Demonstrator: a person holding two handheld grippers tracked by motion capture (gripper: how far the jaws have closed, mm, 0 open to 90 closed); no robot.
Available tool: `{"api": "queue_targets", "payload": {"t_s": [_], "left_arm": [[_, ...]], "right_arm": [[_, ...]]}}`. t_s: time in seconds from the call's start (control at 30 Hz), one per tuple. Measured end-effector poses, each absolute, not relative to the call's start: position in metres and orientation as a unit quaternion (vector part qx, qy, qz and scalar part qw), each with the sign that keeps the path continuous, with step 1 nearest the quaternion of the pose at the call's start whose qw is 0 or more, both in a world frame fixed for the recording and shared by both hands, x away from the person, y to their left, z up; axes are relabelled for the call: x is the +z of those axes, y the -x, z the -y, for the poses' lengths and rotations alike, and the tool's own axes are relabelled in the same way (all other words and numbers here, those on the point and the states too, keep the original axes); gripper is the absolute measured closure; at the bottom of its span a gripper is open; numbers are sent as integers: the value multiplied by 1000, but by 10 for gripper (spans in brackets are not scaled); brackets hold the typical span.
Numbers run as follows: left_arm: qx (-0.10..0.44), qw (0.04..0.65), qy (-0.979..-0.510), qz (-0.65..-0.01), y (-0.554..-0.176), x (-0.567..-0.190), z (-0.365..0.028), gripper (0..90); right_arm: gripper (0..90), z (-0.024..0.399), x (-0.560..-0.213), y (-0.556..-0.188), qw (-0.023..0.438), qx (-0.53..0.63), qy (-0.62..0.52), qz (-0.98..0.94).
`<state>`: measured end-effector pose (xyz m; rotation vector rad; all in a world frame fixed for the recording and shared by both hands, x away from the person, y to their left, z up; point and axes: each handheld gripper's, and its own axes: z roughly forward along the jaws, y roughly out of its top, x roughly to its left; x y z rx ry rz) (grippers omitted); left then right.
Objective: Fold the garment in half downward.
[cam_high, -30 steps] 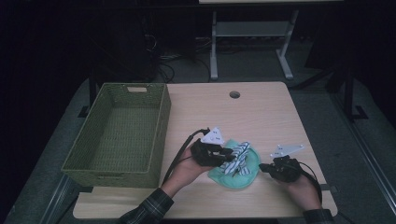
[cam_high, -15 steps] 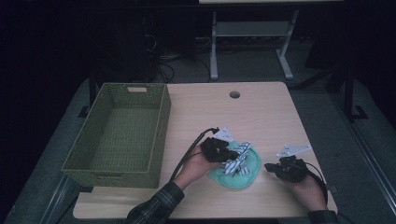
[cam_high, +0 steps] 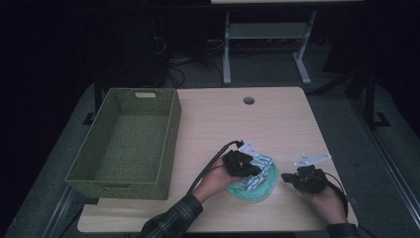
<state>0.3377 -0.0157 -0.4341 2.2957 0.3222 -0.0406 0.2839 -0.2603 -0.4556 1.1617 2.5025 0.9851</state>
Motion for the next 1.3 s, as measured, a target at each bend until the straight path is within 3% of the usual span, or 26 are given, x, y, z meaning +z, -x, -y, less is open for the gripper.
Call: {"api": "queue_targets", "payload": {"t_s": [0.57,1.3], "left_arm": [[-26,371,-922,-108,-331,-446,34,896],[-5,390,-908,-153,-328,-416,-31,895]], "right_arm": [[896,263,-453,-284,114,341,-393,-847],[896,237,-425,-307,126,378,-356,-845]]}}
